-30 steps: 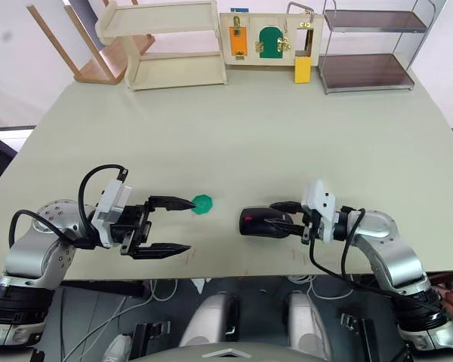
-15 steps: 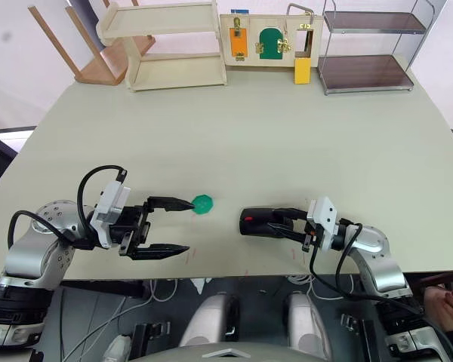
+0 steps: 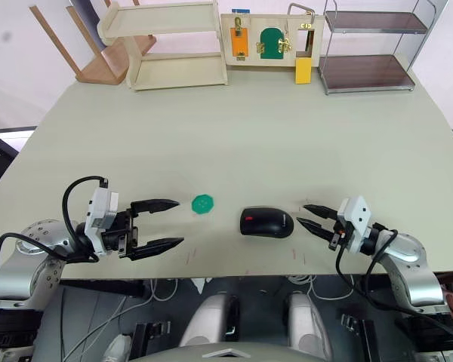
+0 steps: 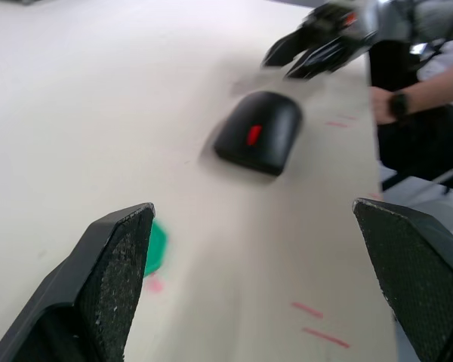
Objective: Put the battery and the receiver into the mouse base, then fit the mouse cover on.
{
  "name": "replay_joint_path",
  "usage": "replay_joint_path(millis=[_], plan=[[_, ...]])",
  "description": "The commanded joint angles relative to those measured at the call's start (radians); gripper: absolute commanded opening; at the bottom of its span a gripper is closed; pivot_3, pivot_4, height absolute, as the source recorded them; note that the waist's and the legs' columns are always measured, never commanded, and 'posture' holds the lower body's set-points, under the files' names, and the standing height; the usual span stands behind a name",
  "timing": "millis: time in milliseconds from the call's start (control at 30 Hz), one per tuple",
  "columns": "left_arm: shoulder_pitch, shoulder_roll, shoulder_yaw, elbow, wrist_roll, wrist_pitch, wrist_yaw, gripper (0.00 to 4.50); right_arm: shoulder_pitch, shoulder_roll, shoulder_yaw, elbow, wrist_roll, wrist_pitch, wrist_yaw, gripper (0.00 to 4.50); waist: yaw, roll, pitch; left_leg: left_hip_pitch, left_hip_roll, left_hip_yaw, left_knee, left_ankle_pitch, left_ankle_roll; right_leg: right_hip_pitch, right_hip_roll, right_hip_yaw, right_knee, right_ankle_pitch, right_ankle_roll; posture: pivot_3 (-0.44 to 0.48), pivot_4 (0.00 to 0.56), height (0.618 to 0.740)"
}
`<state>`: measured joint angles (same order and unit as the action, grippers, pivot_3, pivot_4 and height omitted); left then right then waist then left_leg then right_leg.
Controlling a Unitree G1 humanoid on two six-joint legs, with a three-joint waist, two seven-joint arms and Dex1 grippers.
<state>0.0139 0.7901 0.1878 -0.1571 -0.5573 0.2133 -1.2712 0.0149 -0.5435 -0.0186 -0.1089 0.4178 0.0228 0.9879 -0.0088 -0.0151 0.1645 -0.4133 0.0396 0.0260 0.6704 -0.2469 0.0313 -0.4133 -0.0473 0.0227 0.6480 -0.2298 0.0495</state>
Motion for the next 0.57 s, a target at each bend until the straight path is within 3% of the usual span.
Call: replay_joint_path(millis=[33,133,233,267,400,433,567], plan=[[0.118,-0.06,0.108,-0.031,0.005,0.007,0.154,4.5,0.138,-0.058,-0.182,-0.056,0.069,0.019,-0.026,1.65,0.0,0.001,0.0,0.0,0.0,0.0,0.0,0.0,0.0,0.0,0.0,0.0,0.0,0.0,0.0,0.0,0.15,0.74],[0.16,-0.089,0.127,-0.03,0.013,0.012,0.207,4.5,0.18,-0.082,-0.239,-0.034,0.088,0.016,-0.01,1.65,0.0,0.001,0.0,0.0,-0.001,0.0,0.0,0.0,0.0,0.0,-0.001,0.001,-0.002,0.0,0.001,0.0,0.15,0.74],[0.197,-0.101,0.135,-0.007,0.067,-0.006,0.275,4.5,0.199,-0.096,-0.29,0.005,0.105,0.007,0.014,2.35,-0.001,0.001,0.0,0.001,0.0,0.003,0.0,0.0,0.0,0.001,-0.001,0.001,-0.001,0.0,0.002,0.0,0.15,0.74],[0.209,-0.107,0.143,0.008,0.084,-0.025,0.291,4.5,0.201,-0.101,-0.306,0.036,0.107,-0.001,0.024,2.84,-0.001,0.001,0.0,0.002,0.0,0.003,0.0,0.0,0.0,0.001,-0.001,0.001,-0.001,-0.001,0.002,0.0,0.15,0.74],[0.23,-0.117,0.163,0.02,0.101,-0.038,0.329,4.5,0.188,-0.11,-0.328,0.145,0.096,-0.045,0.066,3.95,-0.001,0.001,0.0,0.002,0.001,0.004,0.0,0.0,0.0,0.001,-0.001,0.001,-0.001,0.0,0.002,0.0,0.15,0.74],[0.232,-0.117,0.162,0.023,0.106,-0.043,0.332,4.5,0.182,-0.109,-0.328,0.165,0.093,-0.056,0.075,4.41,-0.001,0.001,0.0,0.002,0.001,0.004,0.0,0.0,0.0,0.0,-0.001,0.001,-0.001,0.0,0.001,0.0,0.15,0.74],[0.237,-0.12,0.154,0.035,0.13,-0.078,0.345,4.5,0.162,-0.103,-0.323,0.227,0.077,-0.098,0.098,4.41,-0.001,0.001,0.0,0.001,0.0,0.005,0.0,0.0,0.0,0.0,-0.001,0.002,-0.001,0.0,0.0,0.0,0.15,0.74]])
